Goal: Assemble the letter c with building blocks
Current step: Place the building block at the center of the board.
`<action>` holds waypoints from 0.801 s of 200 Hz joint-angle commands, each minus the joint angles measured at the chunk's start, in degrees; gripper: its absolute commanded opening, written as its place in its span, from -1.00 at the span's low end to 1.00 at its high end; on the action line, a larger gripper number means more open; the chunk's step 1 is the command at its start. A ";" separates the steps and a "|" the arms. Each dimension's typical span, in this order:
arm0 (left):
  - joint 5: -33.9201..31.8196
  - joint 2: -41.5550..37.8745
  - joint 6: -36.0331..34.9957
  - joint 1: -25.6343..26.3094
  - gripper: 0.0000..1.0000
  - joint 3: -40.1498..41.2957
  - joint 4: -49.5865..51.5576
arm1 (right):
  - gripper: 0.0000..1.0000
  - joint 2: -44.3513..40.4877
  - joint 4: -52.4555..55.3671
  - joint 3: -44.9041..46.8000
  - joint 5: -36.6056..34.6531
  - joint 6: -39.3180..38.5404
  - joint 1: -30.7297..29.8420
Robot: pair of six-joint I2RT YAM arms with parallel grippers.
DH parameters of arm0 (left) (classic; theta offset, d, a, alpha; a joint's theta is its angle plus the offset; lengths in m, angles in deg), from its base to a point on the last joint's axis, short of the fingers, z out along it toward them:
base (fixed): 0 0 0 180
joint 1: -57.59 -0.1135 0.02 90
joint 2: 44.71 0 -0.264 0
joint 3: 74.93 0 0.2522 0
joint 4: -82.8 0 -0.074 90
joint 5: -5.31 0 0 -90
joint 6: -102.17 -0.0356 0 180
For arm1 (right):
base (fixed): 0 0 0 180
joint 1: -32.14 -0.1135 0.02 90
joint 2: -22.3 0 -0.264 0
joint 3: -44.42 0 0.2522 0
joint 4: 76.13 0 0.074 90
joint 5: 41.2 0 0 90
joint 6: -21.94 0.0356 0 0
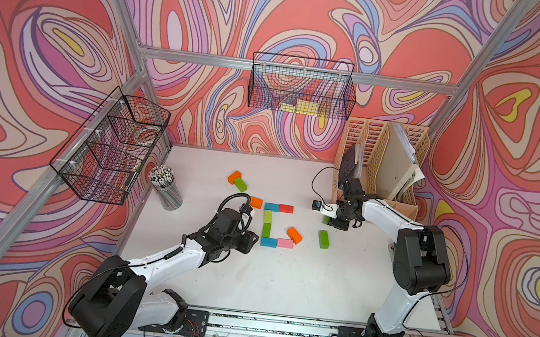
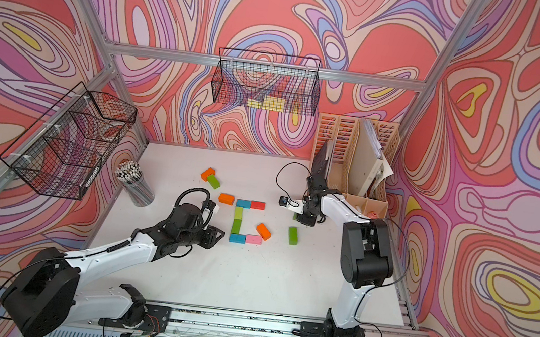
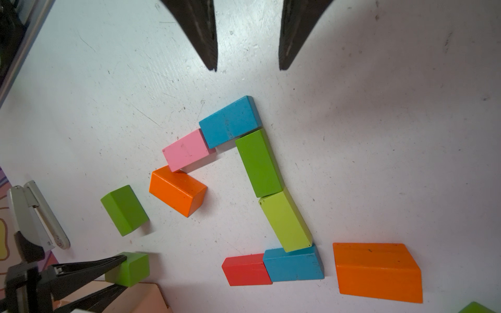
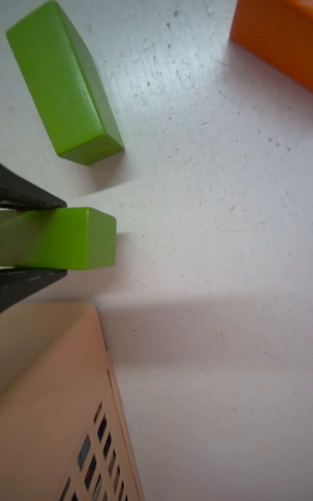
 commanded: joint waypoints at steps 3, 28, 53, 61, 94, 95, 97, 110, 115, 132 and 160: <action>-0.65 -0.86 -0.80 -0.40 -0.20 0.30 0.10 | -0.81 0.88 1.61 -1.02 2.69 -1.43 0.54; -0.56 -1.12 -0.80 -0.40 -0.19 0.39 0.20 | -0.80 1.02 2.59 -0.94 3.22 -2.15 0.56; -0.52 -1.09 -0.71 -0.40 -0.20 0.39 0.06 | -0.80 1.30 3.31 -0.74 3.25 -2.97 0.58; -0.40 -1.04 -0.71 -0.40 -0.20 0.39 0.00 | -0.80 1.56 3.57 -0.87 2.94 -2.86 0.56; -0.36 -1.21 -0.62 -0.39 -0.20 0.39 0.10 | -0.79 2.04 3.83 -0.90 2.86 -3.07 0.58; -0.37 -1.21 -0.62 -0.39 -0.20 0.44 0.08 | -0.79 2.11 3.85 -0.90 2.88 -3.03 0.61; -0.38 -1.22 -0.62 -0.40 -0.19 0.45 0.11 | -0.79 2.13 3.87 -0.90 2.85 -3.04 0.58; -0.47 -1.28 -0.62 -0.40 -0.19 0.48 0.13 | -0.78 2.37 3.77 -0.90 3.11 -3.01 0.63; -0.60 -1.30 -0.62 -0.40 -0.19 0.48 0.11 | -0.78 2.51 3.76 -0.84 3.12 -3.00 0.54; -0.56 -1.26 -0.71 -0.40 -0.19 0.48 0.11 | -0.79 2.89 4.30 -1.11 3.08 -2.99 0.60; -0.67 -1.30 -0.71 -0.40 -0.19 0.48 0.22 | -0.75 3.35 4.32 -1.08 3.00 -3.07 0.62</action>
